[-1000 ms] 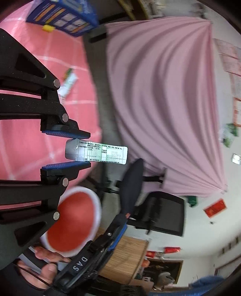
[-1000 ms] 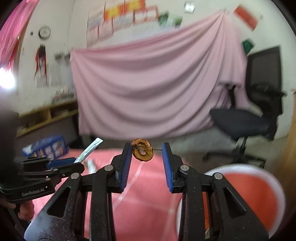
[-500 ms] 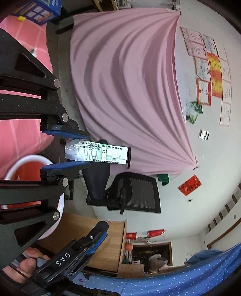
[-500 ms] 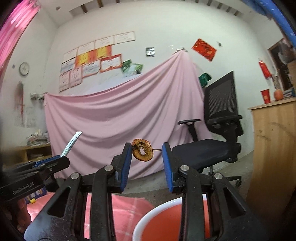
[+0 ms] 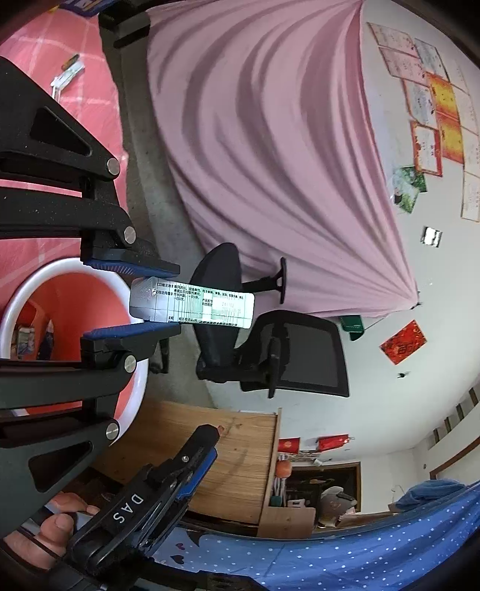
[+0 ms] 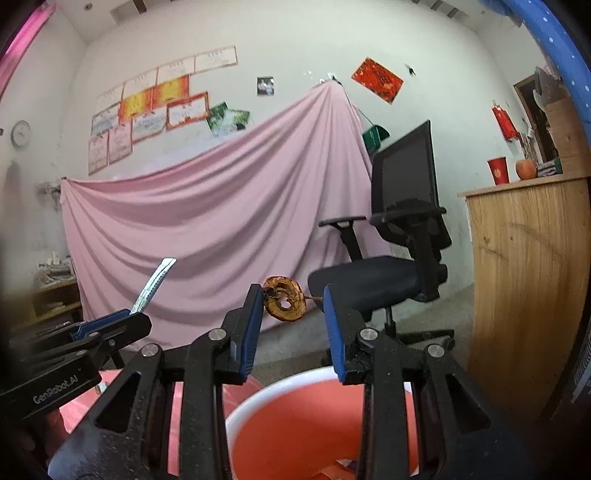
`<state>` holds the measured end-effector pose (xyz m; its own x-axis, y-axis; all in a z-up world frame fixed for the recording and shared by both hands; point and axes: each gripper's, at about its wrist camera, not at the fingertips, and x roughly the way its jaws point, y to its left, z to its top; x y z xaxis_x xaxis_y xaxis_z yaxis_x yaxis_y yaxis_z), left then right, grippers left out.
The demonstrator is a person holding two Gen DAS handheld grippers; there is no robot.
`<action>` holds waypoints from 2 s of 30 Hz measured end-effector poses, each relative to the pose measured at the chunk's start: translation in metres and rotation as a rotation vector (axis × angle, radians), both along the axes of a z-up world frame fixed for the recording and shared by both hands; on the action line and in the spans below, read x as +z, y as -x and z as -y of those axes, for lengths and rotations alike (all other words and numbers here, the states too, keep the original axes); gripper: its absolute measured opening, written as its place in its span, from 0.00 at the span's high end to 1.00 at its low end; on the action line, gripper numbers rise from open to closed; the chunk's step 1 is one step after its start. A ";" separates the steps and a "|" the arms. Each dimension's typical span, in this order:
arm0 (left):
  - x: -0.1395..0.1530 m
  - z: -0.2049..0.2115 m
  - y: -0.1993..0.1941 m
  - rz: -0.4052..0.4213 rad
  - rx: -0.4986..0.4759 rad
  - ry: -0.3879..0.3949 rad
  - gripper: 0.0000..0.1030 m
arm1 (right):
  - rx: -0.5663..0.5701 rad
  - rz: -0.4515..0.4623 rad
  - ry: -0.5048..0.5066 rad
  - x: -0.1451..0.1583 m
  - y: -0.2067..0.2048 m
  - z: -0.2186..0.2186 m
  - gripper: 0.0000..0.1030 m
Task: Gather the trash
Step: 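Carry packet and brown slice to the orange bucket and open both grippers, then move both tools back over the table toward the white pill strip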
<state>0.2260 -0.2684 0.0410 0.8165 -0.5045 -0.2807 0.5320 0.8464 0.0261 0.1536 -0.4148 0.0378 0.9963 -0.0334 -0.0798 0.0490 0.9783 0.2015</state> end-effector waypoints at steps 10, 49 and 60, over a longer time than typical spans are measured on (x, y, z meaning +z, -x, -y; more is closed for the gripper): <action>-0.017 0.007 -0.025 -0.174 0.008 -0.060 0.80 | 0.014 -0.174 -0.061 -0.020 -0.025 0.015 0.50; -0.014 -0.074 -0.037 -0.316 0.192 0.044 0.46 | 0.089 -0.251 -0.062 -0.024 -0.057 -0.017 0.11; 0.014 -0.163 0.000 -0.086 0.407 0.170 0.02 | 0.170 -0.041 -0.013 0.003 -0.044 -0.076 0.00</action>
<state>0.2261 -0.1058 0.0555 0.9353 -0.1919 -0.2973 0.1489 0.9756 -0.1611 0.1979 -0.3383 0.0405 0.9834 0.1367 -0.1194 -0.1088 0.9705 0.2151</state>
